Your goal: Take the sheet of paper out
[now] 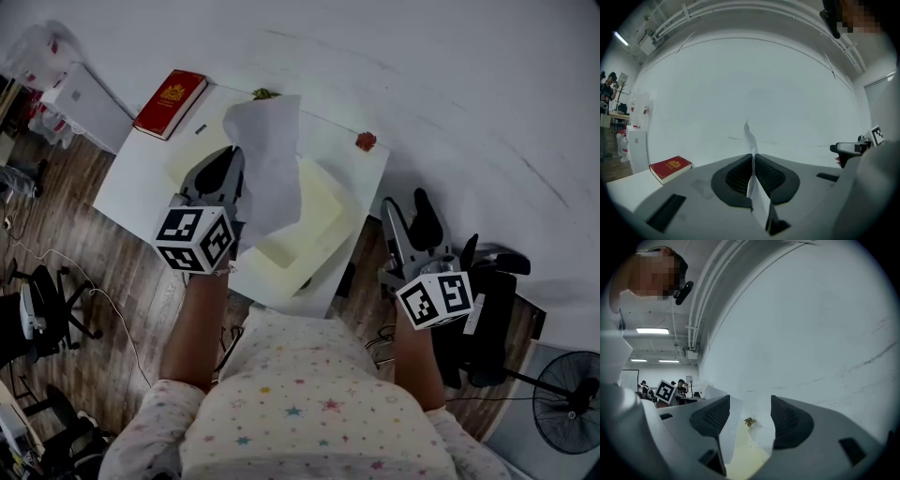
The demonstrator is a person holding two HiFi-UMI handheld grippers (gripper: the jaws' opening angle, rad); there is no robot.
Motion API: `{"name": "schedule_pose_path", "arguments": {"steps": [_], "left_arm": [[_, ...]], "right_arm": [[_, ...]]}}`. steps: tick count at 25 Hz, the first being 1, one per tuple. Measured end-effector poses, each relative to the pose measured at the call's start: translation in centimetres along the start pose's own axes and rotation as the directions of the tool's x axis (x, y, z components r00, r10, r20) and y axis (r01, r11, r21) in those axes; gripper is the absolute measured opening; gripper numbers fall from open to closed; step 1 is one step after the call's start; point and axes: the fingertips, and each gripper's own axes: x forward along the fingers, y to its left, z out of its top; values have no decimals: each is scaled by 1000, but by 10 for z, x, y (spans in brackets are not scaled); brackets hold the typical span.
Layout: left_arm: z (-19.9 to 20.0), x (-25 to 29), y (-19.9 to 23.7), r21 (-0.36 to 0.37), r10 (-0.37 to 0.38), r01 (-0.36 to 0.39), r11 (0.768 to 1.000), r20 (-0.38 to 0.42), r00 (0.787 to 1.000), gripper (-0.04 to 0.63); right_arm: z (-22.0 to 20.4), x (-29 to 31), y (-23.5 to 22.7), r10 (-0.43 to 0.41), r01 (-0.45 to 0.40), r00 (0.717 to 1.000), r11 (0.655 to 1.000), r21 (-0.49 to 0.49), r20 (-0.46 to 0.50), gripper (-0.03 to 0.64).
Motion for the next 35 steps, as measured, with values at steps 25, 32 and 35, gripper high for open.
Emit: {"name": "schedule_pose_path", "arguments": {"steps": [25, 32, 35], "left_arm": [[5, -51, -36, 54, 67, -72, 996, 89, 994, 26], [3, -67, -58, 59, 60, -70, 996, 150, 987, 26], [2, -75, -69, 65, 56, -67, 996, 162, 985, 26]], "right_arm": [[10, -42, 3, 14, -13, 999, 999, -47, 36, 40], [5, -55, -1, 21, -19, 999, 999, -50, 38, 8], [3, -58, -1, 26, -24, 999, 998, -53, 37, 3]]}}
